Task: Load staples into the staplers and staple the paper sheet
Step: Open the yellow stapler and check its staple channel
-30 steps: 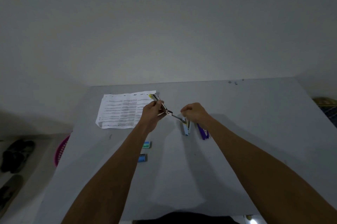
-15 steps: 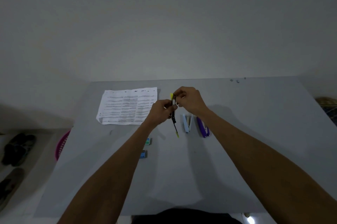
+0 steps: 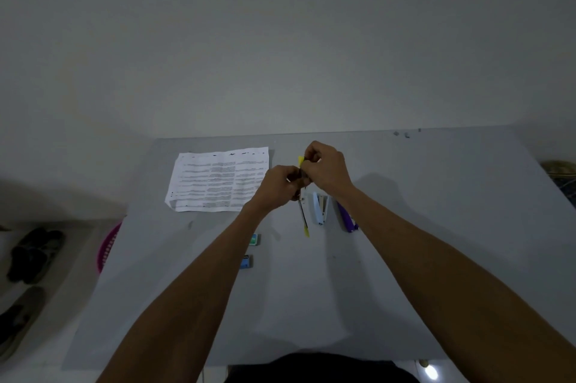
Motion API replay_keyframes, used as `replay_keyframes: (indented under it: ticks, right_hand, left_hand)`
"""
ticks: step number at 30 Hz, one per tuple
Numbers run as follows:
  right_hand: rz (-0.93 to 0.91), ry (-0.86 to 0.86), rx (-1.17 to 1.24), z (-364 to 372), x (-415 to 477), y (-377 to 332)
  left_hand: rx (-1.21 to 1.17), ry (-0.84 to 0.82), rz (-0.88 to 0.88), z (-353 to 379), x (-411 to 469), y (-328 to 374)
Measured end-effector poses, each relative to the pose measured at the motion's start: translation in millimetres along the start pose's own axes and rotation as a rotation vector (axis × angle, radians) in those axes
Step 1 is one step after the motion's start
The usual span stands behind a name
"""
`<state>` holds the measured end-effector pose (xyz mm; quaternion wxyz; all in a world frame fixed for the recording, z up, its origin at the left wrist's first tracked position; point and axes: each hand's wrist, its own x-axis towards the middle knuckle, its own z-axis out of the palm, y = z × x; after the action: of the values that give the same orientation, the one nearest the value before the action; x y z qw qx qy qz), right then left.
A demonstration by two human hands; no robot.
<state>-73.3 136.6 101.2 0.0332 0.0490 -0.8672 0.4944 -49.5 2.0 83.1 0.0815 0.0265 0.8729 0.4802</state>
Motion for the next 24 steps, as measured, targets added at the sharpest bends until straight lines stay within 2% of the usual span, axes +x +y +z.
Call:
replay_keyframes:
  ticks: [5,9,11,14,16,18,22,24]
  right_hand:
    - [0.094,0.052,-0.023,0.9,1.2,7.7]
    - [0.439,0.098,0.274,-6.7,6.4,24.9]
    - [0.534,0.087,0.444,-11.1,5.3,30.7]
    - [0.534,0.083,0.585,-16.7,4.0,31.5]
    - [0.525,0.078,0.613,-19.0,4.8,30.6]
    - [0.501,0.059,0.592,-21.3,5.6,29.1]
    - [0.432,-0.047,0.555,-24.2,1.3,22.8]
    - [0.393,-0.115,0.583,-22.3,-2.4,16.9]
  left_hand:
    - [-0.011,0.044,0.008,-0.3,0.4,2.9]
    - [-0.086,0.181,0.01,-5.0,-1.7,-6.5]
    - [-0.345,0.212,-0.051,-5.7,-5.7,-8.5]
    - [-0.803,0.221,-0.205,-4.9,-15.6,-5.0]
    - [-0.965,0.143,-0.282,-6.7,-21.9,-8.4]
    - [-0.985,-0.011,-0.356,-11.7,-28.5,-12.9]
    - [-0.719,-0.237,-0.458,-17.5,-32.8,-14.7]
    - [-0.703,-0.318,-0.51,-17.4,-30.7,-6.6]
